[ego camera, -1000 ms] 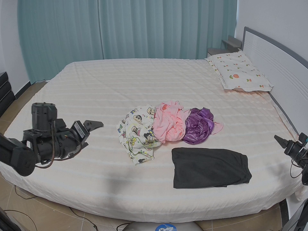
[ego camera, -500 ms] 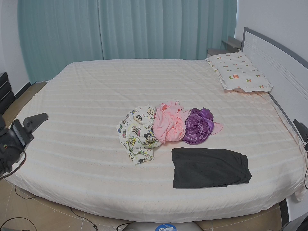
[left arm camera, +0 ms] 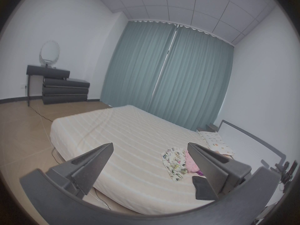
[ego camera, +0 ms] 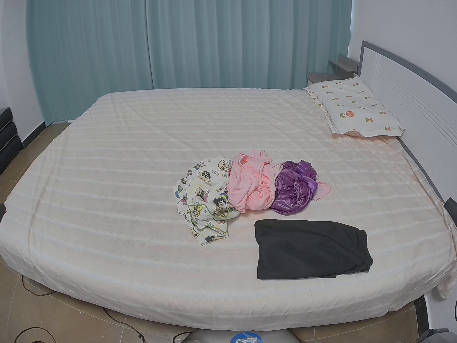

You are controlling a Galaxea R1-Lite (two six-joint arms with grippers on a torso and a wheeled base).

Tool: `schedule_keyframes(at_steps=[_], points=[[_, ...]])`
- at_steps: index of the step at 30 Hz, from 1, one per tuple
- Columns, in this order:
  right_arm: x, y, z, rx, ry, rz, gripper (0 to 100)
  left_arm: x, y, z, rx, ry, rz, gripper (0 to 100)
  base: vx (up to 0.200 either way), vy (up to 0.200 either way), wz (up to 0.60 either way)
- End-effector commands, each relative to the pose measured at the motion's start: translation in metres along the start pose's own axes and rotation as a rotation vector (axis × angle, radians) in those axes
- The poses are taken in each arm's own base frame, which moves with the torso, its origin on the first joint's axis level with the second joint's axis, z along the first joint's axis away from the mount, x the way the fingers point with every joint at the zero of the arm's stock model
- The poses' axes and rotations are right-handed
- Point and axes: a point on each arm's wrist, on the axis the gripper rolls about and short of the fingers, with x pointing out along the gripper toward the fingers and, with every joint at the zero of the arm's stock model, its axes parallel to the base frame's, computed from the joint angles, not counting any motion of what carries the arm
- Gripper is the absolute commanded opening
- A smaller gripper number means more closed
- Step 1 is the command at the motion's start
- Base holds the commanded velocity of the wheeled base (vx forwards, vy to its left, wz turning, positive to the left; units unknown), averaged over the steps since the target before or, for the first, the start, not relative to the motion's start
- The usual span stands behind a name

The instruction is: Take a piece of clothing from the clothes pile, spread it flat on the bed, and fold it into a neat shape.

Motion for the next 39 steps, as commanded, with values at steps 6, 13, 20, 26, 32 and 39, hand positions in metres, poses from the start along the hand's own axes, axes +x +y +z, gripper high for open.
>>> schedule_keyframes(at_steps=[6, 13, 20, 26, 32, 39], points=[[-0.041, 0.081, 0.006, -0.218, 0.120, 0.394, 100, -0.042, 0.011, -0.012, 0.123, -0.160, 0.185, 100, 0.000, 0.000, 0.00], [-0.049, 0.090, -0.001, -0.087, 0.259, 0.502, 100, -0.047, 0.015, -0.021, 0.177, -0.103, 0.195, 100, 0.000, 0.000, 0.00], [-0.075, 0.100, -0.005, 0.161, 0.480, 0.731, 100, -0.044, 0.016, -0.027, 0.188, -0.040, 0.179, 100, 0.000, 0.000, 0.00], [-0.094, 0.090, -0.038, 0.176, 0.524, 0.811, 100, -0.045, 0.018, -0.034, 0.192, -0.018, 0.139, 100, 0.000, 0.000, 0.00], [-0.090, 0.083, -0.045, 0.201, 0.538, 0.810, 100, -0.048, 0.021, -0.049, 0.195, 0.016, -0.011, 100, 0.000, 0.000, 0.00], [-0.076, 0.066, -0.089, -0.076, 0.238, 0.564, 100, -0.041, 0.032, -0.091, 0.207, 0.077, -0.142, 100, 0.000, 0.000, 0.00]])
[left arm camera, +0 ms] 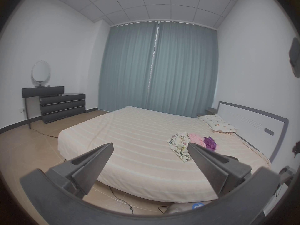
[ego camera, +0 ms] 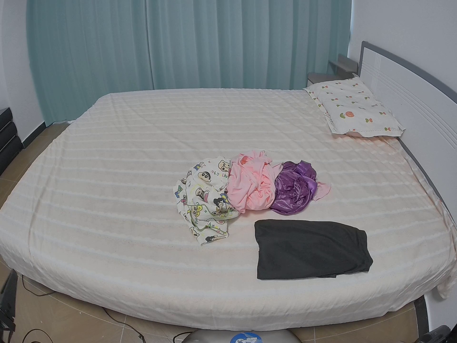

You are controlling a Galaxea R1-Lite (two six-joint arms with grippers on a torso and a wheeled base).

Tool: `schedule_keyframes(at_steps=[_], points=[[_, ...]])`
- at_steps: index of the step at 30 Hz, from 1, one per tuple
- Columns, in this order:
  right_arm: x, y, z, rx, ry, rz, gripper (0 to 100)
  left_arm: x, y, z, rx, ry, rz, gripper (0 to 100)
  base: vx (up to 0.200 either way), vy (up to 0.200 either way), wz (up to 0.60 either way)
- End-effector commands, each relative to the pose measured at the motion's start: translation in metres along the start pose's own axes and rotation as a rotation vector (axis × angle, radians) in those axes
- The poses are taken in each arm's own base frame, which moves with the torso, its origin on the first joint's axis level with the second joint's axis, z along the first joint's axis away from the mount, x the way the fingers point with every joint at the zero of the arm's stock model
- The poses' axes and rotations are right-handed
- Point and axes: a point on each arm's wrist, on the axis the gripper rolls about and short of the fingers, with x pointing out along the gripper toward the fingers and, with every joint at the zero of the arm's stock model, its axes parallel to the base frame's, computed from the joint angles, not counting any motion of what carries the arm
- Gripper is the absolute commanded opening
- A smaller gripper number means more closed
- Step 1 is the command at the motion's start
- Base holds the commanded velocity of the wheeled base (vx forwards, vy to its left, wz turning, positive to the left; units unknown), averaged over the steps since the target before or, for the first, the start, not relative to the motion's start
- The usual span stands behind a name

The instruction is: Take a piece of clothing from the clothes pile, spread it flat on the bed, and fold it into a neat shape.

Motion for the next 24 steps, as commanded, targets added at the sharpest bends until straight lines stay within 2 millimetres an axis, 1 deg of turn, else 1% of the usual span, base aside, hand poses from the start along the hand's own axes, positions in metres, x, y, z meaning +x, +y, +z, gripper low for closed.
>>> schedule_keyframes(at_steps=[1, 2, 3, 4, 6, 8, 10, 11, 12, 13, 14, 15, 17, 21, 24], points=[[0.011, -0.022, -0.031, -0.161, -0.141, -0.295, 100, 0.010, 0.005, -0.041, 0.014, 0.034, -0.054, 100, 0.000, 0.000, 0.00], [0.012, -0.025, -0.030, -0.183, -0.175, -0.362, 100, 0.013, 0.005, -0.046, 0.017, 0.040, -0.050, 100, 0.000, 0.000, 0.00], [0.013, -0.026, -0.030, -0.186, -0.184, -0.381, 100, 0.014, 0.006, -0.047, 0.019, 0.035, -0.049, 100, 0.000, 0.000, 0.00], [0.013, -0.034, -0.035, -0.143, -0.225, -0.474, 100, 0.019, 0.006, -0.051, 0.026, 0.001, -0.043, 100, 0.000, 0.000, 0.00], [0.013, -0.038, -0.039, -0.122, -0.213, -0.485, 100, 0.025, 0.007, -0.056, 0.039, -0.034, -0.039, 100, 0.000, 0.000, 0.00], [0.013, -0.035, -0.037, -0.074, -0.219, -0.471, 100, 0.030, 0.009, -0.065, 0.108, -0.066, -0.032, 100, 0.000, 0.000, 0.00], [0.015, -0.026, -0.027, 0.045, -0.254, -0.442, 100, 0.033, 0.010, -0.070, 0.152, -0.084, -0.016, 100, 0.000, 0.000, 0.00], [0.018, -0.010, -0.014, 0.148, -0.279, -0.397, 100, 0.034, 0.010, -0.071, 0.156, -0.086, -0.005, 100, 0.000, 0.000, 0.00], [0.020, 0.005, -0.003, 0.196, -0.277, -0.353, 100, 0.034, 0.010, -0.071, 0.150, -0.080, -0.004, 100, 0.000, 0.000, 0.00], [0.021, 0.011, 0.001, 0.203, -0.268, -0.333, 100, 0.034, 0.010, -0.071, 0.147, -0.079, -0.002, 100, 0.000, 0.000, 0.00], [0.019, 0.027, 0.007, 0.178, -0.203, -0.245, 100, 0.034, 0.011, -0.072, 0.144, -0.076, 0.003, 100, 0.000, 0.000, 0.00], [0.013, 0.033, 0.008, 0.153, -0.148, -0.169, 100, 0.034, 0.011, -0.072, 0.144, -0.074, 0.003, 100, 0.000, 0.000, 0.00], [0.003, 0.036, 0.011, 0.154, -0.065, -0.053, 100, 0.034, 0.011, -0.074, 0.144, -0.053, 0.004, 100, 0.000, 0.000, 0.00], [0.004, 0.036, 0.017, 0.218, 0.022, -0.017, 100, 0.034, 0.011, -0.075, 0.154, -0.038, -0.009, 100, 0.000, 0.000, 0.00], [0.001, 0.040, 0.032, 0.317, 0.053, 0.024, 100, 0.034, 0.011, -0.078, 0.184, -0.017, -0.021, 100, 0.000, 0.000, 0.00]])
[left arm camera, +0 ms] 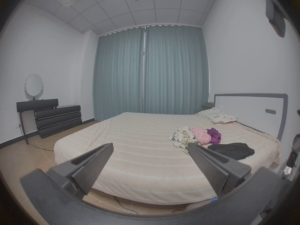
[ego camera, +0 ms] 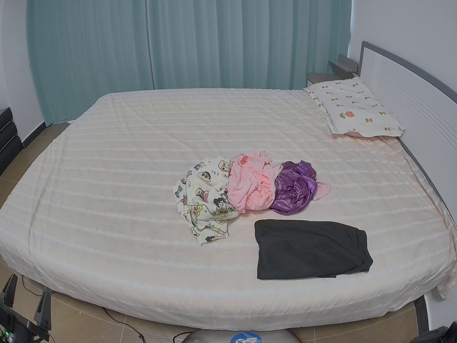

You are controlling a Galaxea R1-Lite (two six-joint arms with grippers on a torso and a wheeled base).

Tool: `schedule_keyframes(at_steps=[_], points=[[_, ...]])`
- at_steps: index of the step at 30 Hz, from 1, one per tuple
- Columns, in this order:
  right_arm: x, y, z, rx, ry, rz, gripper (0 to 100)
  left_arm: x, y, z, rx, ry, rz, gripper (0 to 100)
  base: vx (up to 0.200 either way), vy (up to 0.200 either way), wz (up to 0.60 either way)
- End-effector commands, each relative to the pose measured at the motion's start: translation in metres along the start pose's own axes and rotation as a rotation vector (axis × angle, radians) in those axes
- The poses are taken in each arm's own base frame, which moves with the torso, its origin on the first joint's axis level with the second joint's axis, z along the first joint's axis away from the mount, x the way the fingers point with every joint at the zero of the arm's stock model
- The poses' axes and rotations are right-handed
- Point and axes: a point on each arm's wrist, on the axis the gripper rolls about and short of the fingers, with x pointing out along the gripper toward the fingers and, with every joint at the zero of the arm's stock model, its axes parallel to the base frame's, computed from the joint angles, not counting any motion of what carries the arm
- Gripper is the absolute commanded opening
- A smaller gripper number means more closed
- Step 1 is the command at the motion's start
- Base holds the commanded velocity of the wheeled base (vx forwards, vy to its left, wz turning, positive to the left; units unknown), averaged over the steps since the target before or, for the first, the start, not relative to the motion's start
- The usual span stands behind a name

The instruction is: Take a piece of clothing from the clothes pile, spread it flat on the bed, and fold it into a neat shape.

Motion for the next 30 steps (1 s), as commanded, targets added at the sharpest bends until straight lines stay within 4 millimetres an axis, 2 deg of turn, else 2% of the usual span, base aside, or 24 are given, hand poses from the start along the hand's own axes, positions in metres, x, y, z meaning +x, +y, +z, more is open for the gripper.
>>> schedule_keyframes(at_steps=[1, 4, 7, 8, 11, 14, 15, 20, 23, 27, 28, 29, 30], points=[[-0.013, 0.028, 0.027, 0.087, 0.161, 0.147, 100, 0.001, 0.000, -0.012, 0.053, 0.067, -0.010, 100, 0.000, 0.000, 0.00], [-0.025, 0.033, 0.034, 0.106, 0.251, 0.261, 100, 0.000, 0.000, -0.014, 0.062, 0.080, -0.032, 100, 0.000, 0.000, 0.00], [-0.033, 0.028, 0.023, 0.119, 0.293, 0.312, 100, 0.000, 0.000, -0.013, 0.062, 0.071, -0.056, 100, 0.000, 0.000, 0.00], [-0.035, 0.015, 0.000, 0.110, 0.291, 0.312, 100, -0.002, 0.001, -0.014, 0.062, 0.041, -0.083, 100, 0.000, 0.000, 0.00], [-0.031, -0.004, -0.009, 0.098, 0.288, 0.314, 100, -0.006, 0.001, -0.015, 0.072, -0.010, -0.101, 100, 0.000, 0.000, 0.00], [-0.027, -0.022, -0.017, 0.035, 0.182, 0.304, 100, -0.006, 0.001, -0.015, 0.060, -0.005, -0.100, 100, 0.000, 0.000, 0.00], [-0.026, -0.026, -0.019, -0.039, 0.137, 0.303, 100, -0.006, 0.001, -0.015, 0.058, -0.005, -0.100, 100, 0.000, 0.000, 0.00], [-0.025, -0.030, -0.017, -0.195, -0.037, 0.251, 100, -0.006, 0.002, -0.015, 0.047, -0.003, -0.098, 100, 0.000, 0.000, 0.00], [-0.022, -0.041, -0.018, -0.244, -0.121, 0.164, 100, -0.006, 0.002, -0.015, 0.044, -0.001, -0.097, 100, 0.000, 0.000, 0.00], [-0.019, -0.064, -0.026, -0.349, -0.207, -0.080, 100, -0.006, 0.002, -0.015, 0.040, 0.001, -0.095, 100, 0.000, 0.000, 0.00], [-0.019, -0.077, -0.034, -0.415, -0.200, -0.258, 100, -0.006, 0.002, -0.015, 0.038, 0.001, -0.095, 100, 0.000, 0.000, 0.00], [-0.019, -0.082, -0.037, -0.441, -0.188, -0.330, 100, -0.006, 0.002, -0.015, 0.040, 0.001, -0.095, 100, 0.000, 0.000, 0.00], [-0.021, -0.089, -0.042, -0.489, -0.175, -0.511, 100, -0.006, 0.002, -0.015, 0.040, 0.001, -0.095, 100, 0.000, 0.000, 0.00]])
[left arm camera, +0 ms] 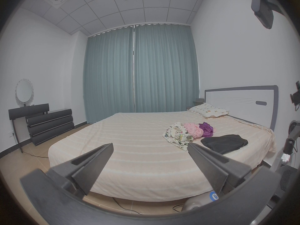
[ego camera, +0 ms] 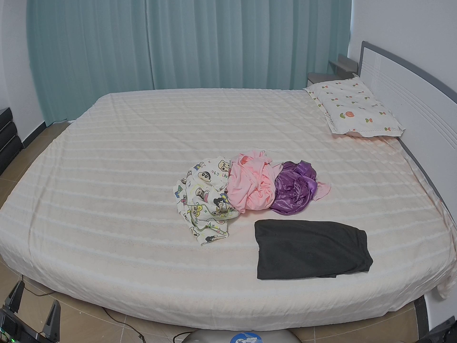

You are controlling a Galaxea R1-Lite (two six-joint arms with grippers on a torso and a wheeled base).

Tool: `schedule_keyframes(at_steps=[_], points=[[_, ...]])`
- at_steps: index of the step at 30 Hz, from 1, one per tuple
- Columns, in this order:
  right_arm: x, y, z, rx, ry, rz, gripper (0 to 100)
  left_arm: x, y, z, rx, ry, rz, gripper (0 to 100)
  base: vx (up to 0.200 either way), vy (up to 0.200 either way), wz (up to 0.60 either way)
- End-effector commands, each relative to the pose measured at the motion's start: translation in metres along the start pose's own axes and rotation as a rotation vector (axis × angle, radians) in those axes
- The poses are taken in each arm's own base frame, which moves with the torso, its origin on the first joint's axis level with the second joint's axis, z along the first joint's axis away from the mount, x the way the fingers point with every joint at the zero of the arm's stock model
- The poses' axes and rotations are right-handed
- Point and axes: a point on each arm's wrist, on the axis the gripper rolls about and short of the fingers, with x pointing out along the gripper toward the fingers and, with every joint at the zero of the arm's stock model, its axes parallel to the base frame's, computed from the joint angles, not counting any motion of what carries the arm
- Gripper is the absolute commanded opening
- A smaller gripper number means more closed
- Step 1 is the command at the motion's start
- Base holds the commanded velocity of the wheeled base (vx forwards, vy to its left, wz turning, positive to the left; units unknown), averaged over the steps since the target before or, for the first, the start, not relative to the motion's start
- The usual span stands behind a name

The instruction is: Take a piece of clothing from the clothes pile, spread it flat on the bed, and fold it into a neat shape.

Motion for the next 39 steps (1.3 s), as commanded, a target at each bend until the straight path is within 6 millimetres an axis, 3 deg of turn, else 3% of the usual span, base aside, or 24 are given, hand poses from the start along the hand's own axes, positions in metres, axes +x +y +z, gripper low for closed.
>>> schedule_keyframes(at_steps=[1, 13, 20, 27, 31, 39], points=[[-0.010, -0.032, -0.038, -0.207, 0.089, -0.626, 100, 0.000, 0.000, -0.005, -0.007, 0.008, -0.001, 100, 0.000, 0.000, 0.00], [-0.019, -0.040, -0.031, -0.262, -0.102, -1.175, 100, 0.000, 0.000, -0.005, -0.013, 0.003, 0.011, 100, 0.000, 0.000, 0.00], [-0.016, -0.039, -0.032, -0.353, 0.001, -1.051, 100, 0.000, 0.000, -0.005, -0.015, 0.005, 0.013, 100, 0.000, 0.000, 0.00], [-0.019, -0.040, -0.031, -0.253, -0.101, -1.192, 100, 0.000, 0.000, -0.005, -0.035, 0.005, 0.013, 100, 0.000, 0.000, 0.00], [-0.020, -0.040, -0.032, -0.385, -0.004, -1.223, 100, 0.000, 0.000, -0.005, -0.019, 0.006, 0.013, 100, 0.000, 0.000, 0.00], [-0.020, -0.042, -0.038, -0.350, 0.059, -1.184, 100, 0.000, 0.000, -0.005, -0.027, 0.008, 0.020, 100, 0.000, 0.000, 0.00]])
